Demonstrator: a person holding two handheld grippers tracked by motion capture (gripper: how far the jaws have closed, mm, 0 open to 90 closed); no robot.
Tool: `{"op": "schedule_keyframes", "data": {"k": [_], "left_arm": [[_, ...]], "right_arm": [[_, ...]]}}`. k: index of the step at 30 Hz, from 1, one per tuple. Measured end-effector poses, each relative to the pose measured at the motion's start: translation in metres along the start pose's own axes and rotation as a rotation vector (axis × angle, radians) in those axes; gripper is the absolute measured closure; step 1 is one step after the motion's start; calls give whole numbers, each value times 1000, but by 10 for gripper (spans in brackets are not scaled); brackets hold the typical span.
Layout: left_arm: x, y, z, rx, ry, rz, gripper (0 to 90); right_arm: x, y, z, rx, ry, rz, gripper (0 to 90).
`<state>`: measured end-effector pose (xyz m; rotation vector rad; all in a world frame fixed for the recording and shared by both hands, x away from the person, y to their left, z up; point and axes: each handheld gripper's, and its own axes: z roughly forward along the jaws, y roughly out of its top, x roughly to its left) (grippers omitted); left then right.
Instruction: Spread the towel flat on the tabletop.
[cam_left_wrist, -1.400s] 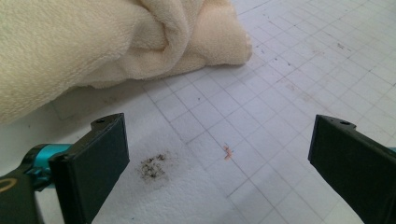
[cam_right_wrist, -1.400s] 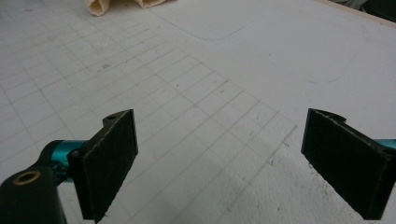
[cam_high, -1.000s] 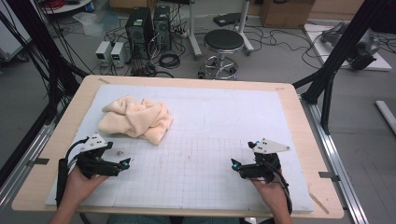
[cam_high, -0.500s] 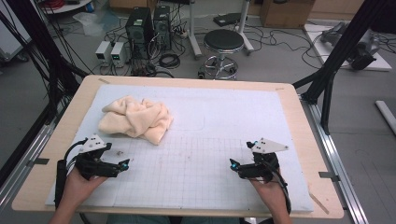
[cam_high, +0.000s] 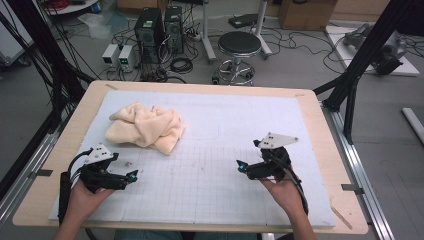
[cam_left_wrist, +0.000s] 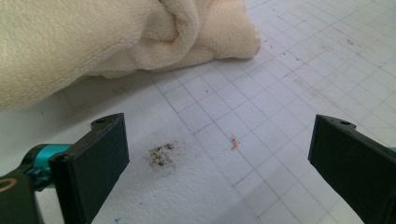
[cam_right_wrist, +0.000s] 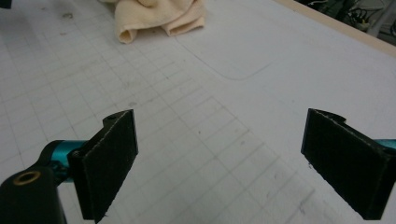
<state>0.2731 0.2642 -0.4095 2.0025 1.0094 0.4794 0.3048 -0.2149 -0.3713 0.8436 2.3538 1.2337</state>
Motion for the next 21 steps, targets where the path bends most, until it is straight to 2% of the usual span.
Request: {"op": "schedule_keyframes", "data": {"k": [3, 5, 7, 8, 9, 14, 16, 17, 21], "left_arm": [[0, 0, 0, -2, -1, -4, 55], [0, 0, -1, -7, 0, -6, 55], [1, 0, -1, -6, -1, -5, 55], [1, 0, -1, -6, 1, -7, 55], [1, 0, -1, -6, 0, -6, 55], [2, 0, -1, -7, 0, -8, 55], [2, 0, -1, -7, -1, -7, 55], [3, 0, -1, -6, -1, -7, 55], [4, 0, 0, -4, -2, -8, 55]], "right_arm": [[1, 12, 4, -1, 11, -13, 101], [4, 31, 13, 2, 30, -40, 101], [6, 42, 20, 2, 45, -59, 101], [6, 42, 20, 2, 45, -59, 101], [7, 52, 26, 8, 60, -70, 101], [11, 77, 42, 26, 97, -71, 101], [12, 80, 45, 25, 102, -80, 101], [14, 89, 52, 31, 112, -86, 101], [18, 101, 63, 36, 128, -92, 101]]}}
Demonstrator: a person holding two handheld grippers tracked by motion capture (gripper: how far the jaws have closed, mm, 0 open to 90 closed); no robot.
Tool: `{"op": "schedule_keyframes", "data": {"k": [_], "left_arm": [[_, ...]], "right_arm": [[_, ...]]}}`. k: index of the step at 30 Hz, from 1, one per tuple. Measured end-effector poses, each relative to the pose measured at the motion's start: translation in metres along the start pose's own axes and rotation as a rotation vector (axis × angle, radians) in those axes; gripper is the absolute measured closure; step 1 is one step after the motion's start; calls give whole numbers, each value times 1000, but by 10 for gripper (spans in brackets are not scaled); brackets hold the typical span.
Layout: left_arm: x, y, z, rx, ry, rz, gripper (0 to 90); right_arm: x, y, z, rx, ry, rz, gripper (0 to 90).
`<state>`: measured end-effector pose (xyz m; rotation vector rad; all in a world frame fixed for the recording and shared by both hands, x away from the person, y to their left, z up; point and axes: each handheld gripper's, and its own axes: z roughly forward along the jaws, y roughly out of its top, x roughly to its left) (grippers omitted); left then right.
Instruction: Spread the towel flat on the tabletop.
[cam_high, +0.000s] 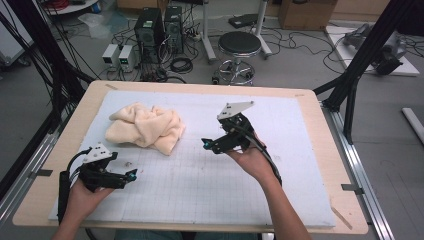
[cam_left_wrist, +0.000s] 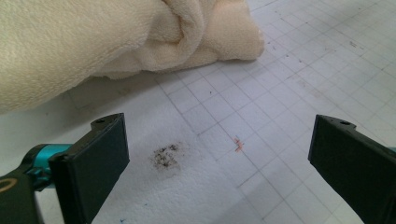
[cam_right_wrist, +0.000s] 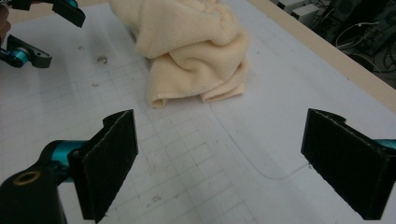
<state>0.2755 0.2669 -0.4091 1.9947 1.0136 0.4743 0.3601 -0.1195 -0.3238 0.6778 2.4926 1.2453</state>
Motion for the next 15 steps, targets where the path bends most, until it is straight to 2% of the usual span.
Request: {"op": "schedule_keyframes", "data": {"k": [5, 7, 10, 12, 14, 15], "left_arm": [[1, 0, 0, -7, 3, -6, 55], [1, 0, 0, -8, 3, -6, 55], [0, 1, 0, -4, -1, -3, 55], [0, 1, 1, -4, -4, -1, 55], [0, 1, 1, -5, -4, -2, 55], [0, 1, 1, -4, -5, -2, 55]], "right_arm": [[1, 13, 18, -6, 30, -2, 106], [3, 18, 32, 19, 53, -4, 106], [6, 22, 41, 31, 68, -10, 108], [10, 25, 51, 43, 90, -25, 165], [16, 29, 64, 56, 90, -59, 173], [16, 29, 64, 56, 90, -59, 173]]}}
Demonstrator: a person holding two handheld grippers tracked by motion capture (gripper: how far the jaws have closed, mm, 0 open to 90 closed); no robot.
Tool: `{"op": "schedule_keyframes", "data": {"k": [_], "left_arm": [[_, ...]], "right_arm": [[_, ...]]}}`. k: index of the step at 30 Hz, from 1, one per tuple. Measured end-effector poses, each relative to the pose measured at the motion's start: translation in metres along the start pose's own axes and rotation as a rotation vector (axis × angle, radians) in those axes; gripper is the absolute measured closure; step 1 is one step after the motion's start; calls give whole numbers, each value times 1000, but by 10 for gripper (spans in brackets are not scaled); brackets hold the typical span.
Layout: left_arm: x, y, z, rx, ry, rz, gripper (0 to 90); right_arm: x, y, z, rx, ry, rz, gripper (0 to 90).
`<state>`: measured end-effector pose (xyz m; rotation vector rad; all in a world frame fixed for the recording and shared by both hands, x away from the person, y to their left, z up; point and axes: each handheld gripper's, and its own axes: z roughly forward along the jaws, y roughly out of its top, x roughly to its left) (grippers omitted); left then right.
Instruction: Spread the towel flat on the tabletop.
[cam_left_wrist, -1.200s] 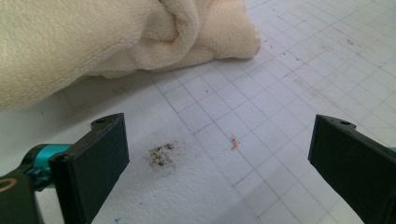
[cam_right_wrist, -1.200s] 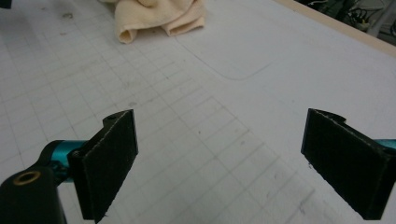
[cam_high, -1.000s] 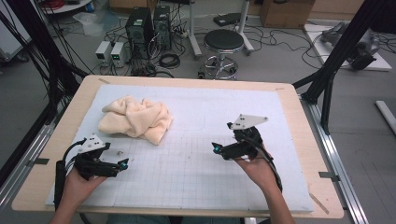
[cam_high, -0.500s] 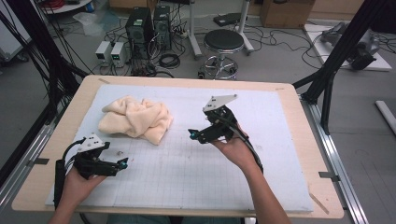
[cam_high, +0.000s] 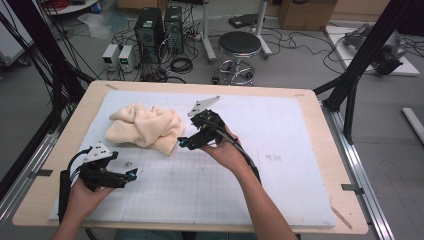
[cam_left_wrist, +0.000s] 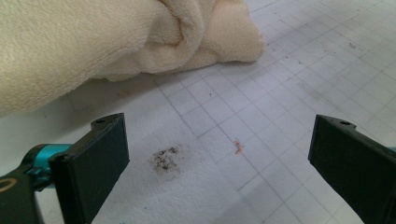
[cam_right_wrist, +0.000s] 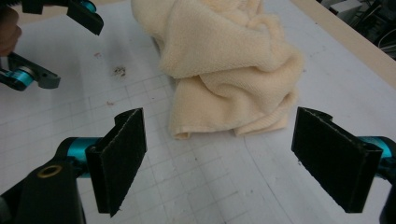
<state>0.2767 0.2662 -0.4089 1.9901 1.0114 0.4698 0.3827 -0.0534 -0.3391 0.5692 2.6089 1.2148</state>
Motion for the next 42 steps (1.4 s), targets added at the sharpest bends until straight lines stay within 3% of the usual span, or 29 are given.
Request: {"op": "schedule_keyframes", "data": {"k": [2, 6, 12, 17, 22, 25, 26, 30, 38, 42], "left_arm": [[0, 0, 0, -2, 3, -3, 55], [0, 0, -1, -7, 5, -7, 55], [0, -1, -1, -8, 1, -6, 55], [1, -1, -1, -7, 0, -5, 55], [1, -1, -2, -6, -1, -3, 55], [1, -1, -2, -6, -1, -4, 55], [1, -1, -2, -6, -1, -4, 55], [1, -1, -2, -9, -1, -7, 55], [2, -1, -5, -22, 11, -10, 55], [1, 1, -7, -35, 8, -7, 55]], "right_arm": [[5, 5, 15, 20, 18, -1, 173], [8, 7, 28, 24, 24, -13, 176], [11, 7, 54, 62, 41, -18, 252], [12, 4, 77, 100, 66, -27, 418], [13, -1, 93, 144, 70, -27, 473], [14, -9, 108, 192, 69, -33, 577], [14, -9, 108, 192, 69, -33, 577], [9, -13, 112, 197, 77, -37, 755], [6, -11, 98, 178, 92, -49, 799], [4, -14, 77, 174, 80, -71, 802]]}}
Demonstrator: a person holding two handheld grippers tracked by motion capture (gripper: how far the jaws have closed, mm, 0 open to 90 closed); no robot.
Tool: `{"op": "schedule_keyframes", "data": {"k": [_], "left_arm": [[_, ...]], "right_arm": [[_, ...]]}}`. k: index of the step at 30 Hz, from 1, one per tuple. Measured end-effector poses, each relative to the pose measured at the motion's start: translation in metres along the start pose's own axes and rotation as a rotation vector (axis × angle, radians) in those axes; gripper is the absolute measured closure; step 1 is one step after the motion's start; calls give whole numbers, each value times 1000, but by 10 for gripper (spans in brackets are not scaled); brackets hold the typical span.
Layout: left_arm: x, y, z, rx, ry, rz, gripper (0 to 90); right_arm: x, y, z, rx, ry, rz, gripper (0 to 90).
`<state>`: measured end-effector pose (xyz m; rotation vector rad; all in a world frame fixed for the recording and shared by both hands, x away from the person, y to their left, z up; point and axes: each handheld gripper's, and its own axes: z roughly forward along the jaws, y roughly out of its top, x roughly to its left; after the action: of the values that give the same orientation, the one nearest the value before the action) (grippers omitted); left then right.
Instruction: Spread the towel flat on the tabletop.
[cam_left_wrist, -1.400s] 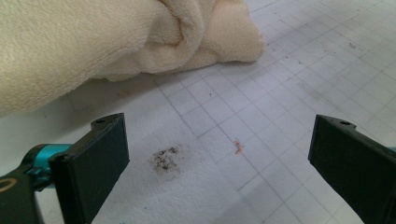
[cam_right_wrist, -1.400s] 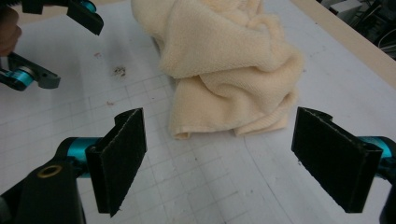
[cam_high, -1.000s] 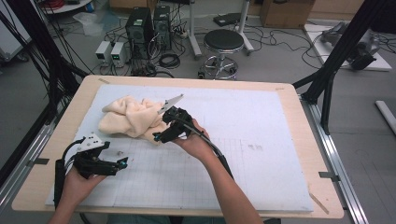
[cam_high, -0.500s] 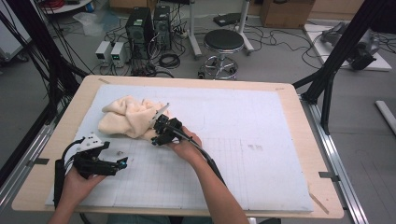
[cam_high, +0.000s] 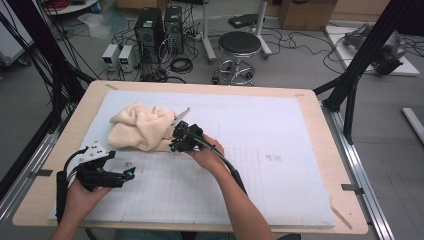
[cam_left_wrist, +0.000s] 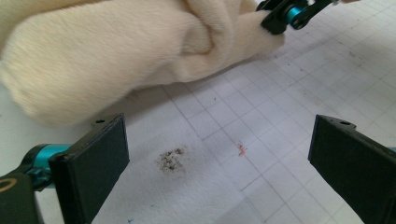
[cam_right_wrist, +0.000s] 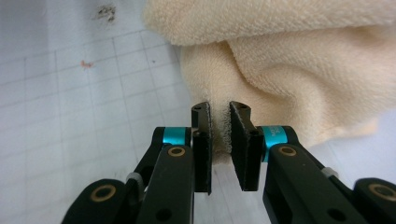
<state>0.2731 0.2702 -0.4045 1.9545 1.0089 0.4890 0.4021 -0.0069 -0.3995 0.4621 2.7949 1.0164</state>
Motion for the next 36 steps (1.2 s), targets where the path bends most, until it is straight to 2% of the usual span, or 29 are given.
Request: {"op": "schedule_keyframes", "data": {"k": [2, 4, 5, 9, 10, 14, 17, 18, 19, 22, 25, 28, 29, 30, 31, 32, 33, 34, 36], "left_arm": [[-1, 0, 0, -5, -8, 2, 55], [-2, 1, -1, -6, -2, 7, 55], [-3, 2, -1, -11, 2, 8, 55], [-5, 3, -2, -23, 0, 21, 55], [-6, 3, -2, -23, -1, 27, 55], [-10, 5, 3, -9, -14, 41, 56], [-13, 8, 8, -7, -36, 66, 132], [-15, 9, 9, 1, -44, 82, 132], [-17, 11, 11, 6, -44, 98, 191], [-21, 16, 19, 20, -63, 124, 232], [-20, 19, 30, 44, -97, 134, 338], [-17, 20, 40, 96, -105, 152, 578], [-15, 19, 42, 111, -111, 142, 578], [-13, 19, 44, 121, -124, 134, 705], [-11, 19, 44, 129, -126, 137, 758], [-11, 20, 44, 129, -127, 140, 795], [-12, 21, 43, 124, -138, 141, 795], [-13, 21, 43, 121, -136, 154, 884], [-17, 24, 43, 116, -138, 156, 895]], "right_arm": [[0, -2, -5, -2, -3, -1, 803], [0, -7, -15, -5, -7, -7, 804], [0, -13, -25, -11, -12, -12, 805], [2, -24, -40, -20, -15, -13, 806], [3, -30, -48, -24, -19, -12, 806], [8, -41, -60, -32, -21, -16, 806], [12, -53, -67, -27, -24, -27, 805], [12, -53, -67, -27, -24, -27, 805], [12, -58, -69, -32, -22, -20, 805], [11, -60, -69, -40, -13, -11, 804], [11, -61, -68, -40, -9, -9, 804], [7, -64, -68, -38, -1, -5, 805], [7, -64, -68, -38, -1, -5, 805], [5, -69, -69, -32, 6, -6, 807], [4, -71, -70, -30, 3, -9, 809], [4, -74, -73, -28, 5, -8, 811], [4, -74, -73, -28, 5, -8, 811], [3, -80, -80, -35, 3, -3, 812], [2, -86, -90, -39, -5, 6, 814]]}}
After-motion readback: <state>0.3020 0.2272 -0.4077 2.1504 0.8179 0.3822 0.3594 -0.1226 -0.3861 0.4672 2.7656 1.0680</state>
